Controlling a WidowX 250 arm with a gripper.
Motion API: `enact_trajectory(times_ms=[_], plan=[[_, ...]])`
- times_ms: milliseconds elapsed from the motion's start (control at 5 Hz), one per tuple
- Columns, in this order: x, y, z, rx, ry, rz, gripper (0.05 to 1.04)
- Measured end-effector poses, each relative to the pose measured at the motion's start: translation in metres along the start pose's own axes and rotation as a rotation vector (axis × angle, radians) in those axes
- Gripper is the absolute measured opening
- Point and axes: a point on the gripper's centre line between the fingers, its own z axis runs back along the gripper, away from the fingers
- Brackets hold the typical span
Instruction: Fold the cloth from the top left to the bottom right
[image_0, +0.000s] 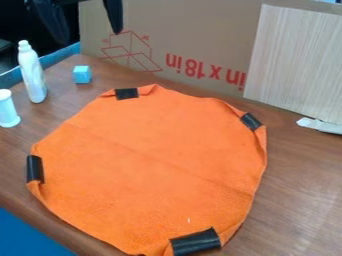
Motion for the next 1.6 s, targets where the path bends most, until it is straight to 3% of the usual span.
enact_trajectory(times_ms=[200, 400, 600, 800, 1000, 1200, 1400, 1600], plan=[[-0.001, 0.001, -0.008, 0.008, 0.016, -0.007, 0.998], [0.017, 0.014, -0.027, 0.005, -0.047, -0.072, 0.998], [0.034, 0.031, -0.059, 0.004, -0.078, -0.192, 0.998], [0.044, 0.041, -0.086, -0.040, -0.061, -0.439, 0.998], [0.063, 0.041, -0.089, -0.132, -0.088, -0.681, 0.998], [0.086, 0.037, -0.097, -0.265, -0.071, -0.892, 0.998], [0.102, 0.030, -0.096, -0.314, -0.117, -1.065, 0.998], [0.108, 0.026, -0.109, -0.331, -0.117, -1.129, 0.998]])
